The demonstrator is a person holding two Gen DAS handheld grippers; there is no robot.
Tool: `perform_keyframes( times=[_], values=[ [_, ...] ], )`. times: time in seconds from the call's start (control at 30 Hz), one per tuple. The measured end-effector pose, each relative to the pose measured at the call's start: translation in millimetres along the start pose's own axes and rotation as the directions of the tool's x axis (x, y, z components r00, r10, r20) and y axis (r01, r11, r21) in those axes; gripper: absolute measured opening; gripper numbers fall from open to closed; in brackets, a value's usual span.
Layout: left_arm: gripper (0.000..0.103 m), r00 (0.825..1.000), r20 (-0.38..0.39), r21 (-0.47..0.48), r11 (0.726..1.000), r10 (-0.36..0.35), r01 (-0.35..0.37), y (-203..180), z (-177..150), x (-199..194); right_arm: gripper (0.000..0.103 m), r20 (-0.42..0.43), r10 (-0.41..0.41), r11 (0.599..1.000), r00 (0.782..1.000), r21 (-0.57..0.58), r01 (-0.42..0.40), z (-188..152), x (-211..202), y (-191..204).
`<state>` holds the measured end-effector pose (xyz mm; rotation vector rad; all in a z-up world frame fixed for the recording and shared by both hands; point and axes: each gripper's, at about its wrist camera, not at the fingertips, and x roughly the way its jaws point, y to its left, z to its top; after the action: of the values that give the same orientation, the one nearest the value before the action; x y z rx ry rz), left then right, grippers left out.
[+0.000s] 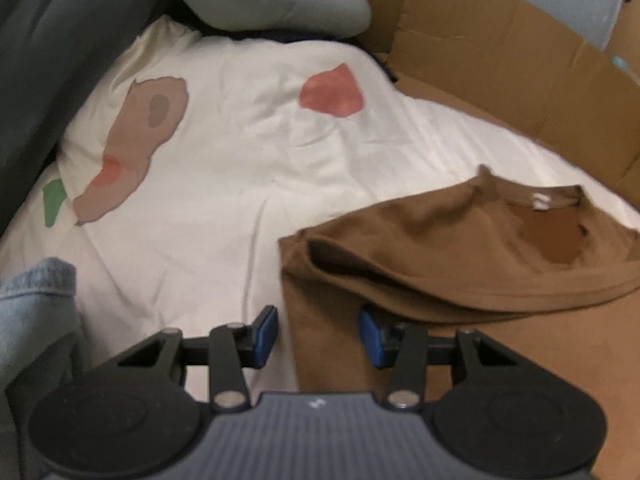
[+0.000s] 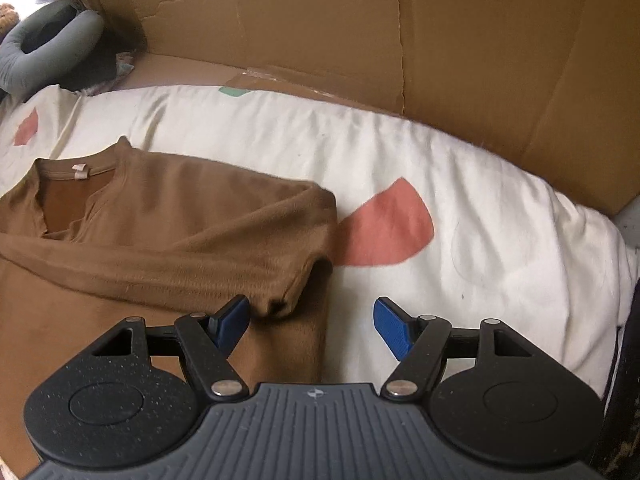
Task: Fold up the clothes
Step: 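Open both grippers to release the folded shirt, then pinch the folded shirt's edge with both grippers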
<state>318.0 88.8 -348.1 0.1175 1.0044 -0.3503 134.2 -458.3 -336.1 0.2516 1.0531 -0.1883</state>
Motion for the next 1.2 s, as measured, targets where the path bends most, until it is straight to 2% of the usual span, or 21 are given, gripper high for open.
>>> perform_keyframes(
  times=[0.43, 0.5, 0.6, 0.7, 0.93, 1.03, 1.1, 1.2],
  values=[
    [0.047, 0.999, 0.039, -0.009, 1.0, -0.002, 0.002, 2.0, 18.2, 7.5, 0.073, 0.077, -0.024, 1.0, 0.997, 0.011, 0.024, 26.4, 1.7, -5.4],
    [0.047, 0.999, 0.041, -0.01, 1.0, 0.0, 0.001, 1.4, 20.2, 9.3, 0.073, 0.098, -0.012, 0.999, 0.995, 0.033, 0.009, 29.2, -6.0, -9.3],
    [0.047, 0.999, 0.04, -0.018, 1.0, -0.001, 0.002, 1.7, 21.8, 12.2, 0.074, 0.104, 0.056, 0.998, 0.993, 0.019, -0.058, 29.5, -16.2, -9.9],
    [0.047, 0.999, 0.035, -0.033, 0.999, -0.006, 0.007, 3.2, 23.0, 15.3, 0.074, 0.069, 0.055, 0.997, 0.996, -0.055, -0.051, 22.3, -18.6, -2.8],
    [0.044, 1.0, 0.026, -0.056, 0.998, -0.003, 0.004, 5.7, 28.5, 21.7, 0.077, 0.002, 0.054, 0.99, 0.999, -0.128, -0.053, 3.0, -11.4, 6.6],
    [0.042, 1.0, 0.023, -0.06, 0.998, 0.004, -0.002, 5.9, 29.9, 23.9, 0.078, -0.026, 0.03, 0.982, 0.999, -0.183, -0.034, -6.5, -8.9, 13.1],
    [0.04, 1.0, 0.024, -0.059, 0.998, 0.009, -0.007, 5.4, 30.1, 24.3, 0.078, -0.045, -0.014, 0.978, 0.999, -0.208, 0.005, -10.7, -3.9, 15.0],
    [0.038, 1.0, 0.025, -0.058, 0.998, 0.01, -0.008, 4.6, 29.4, 23.5, 0.081, -0.043, -0.049, 0.979, 0.998, -0.201, 0.039, -13.7, 0.7, 12.2]
  ],
)
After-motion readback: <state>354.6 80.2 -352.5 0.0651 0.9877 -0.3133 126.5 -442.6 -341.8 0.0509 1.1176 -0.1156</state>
